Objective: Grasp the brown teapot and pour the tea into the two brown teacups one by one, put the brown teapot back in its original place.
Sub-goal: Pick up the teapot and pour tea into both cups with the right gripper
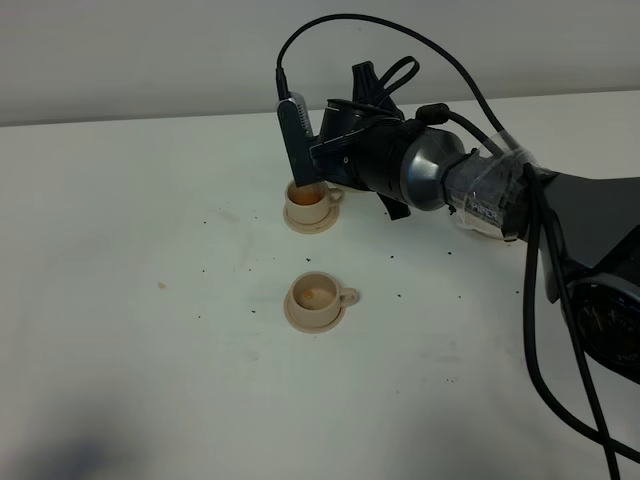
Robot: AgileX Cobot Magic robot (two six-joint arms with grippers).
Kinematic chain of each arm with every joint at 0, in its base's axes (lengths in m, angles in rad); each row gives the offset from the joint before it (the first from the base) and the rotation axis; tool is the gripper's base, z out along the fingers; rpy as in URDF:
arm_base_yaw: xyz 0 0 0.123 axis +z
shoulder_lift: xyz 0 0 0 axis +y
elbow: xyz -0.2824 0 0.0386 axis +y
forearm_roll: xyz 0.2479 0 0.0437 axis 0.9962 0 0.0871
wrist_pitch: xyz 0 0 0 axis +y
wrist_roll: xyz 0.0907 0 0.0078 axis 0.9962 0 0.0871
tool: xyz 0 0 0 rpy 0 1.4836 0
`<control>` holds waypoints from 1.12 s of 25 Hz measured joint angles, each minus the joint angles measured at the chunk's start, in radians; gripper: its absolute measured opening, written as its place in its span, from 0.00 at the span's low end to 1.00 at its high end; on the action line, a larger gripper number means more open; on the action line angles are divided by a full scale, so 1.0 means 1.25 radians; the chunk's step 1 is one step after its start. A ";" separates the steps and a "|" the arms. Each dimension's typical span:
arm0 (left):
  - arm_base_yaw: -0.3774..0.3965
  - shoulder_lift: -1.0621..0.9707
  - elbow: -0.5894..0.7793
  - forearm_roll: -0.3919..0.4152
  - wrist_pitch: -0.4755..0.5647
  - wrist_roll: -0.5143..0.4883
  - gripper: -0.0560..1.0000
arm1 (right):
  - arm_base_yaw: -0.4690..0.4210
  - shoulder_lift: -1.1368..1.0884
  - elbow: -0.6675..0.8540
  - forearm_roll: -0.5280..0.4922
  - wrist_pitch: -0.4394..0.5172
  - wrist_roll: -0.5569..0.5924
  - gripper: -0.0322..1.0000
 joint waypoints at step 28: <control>0.000 0.000 0.000 0.000 0.000 0.000 0.29 | 0.000 0.000 0.000 -0.024 -0.010 -0.044 0.13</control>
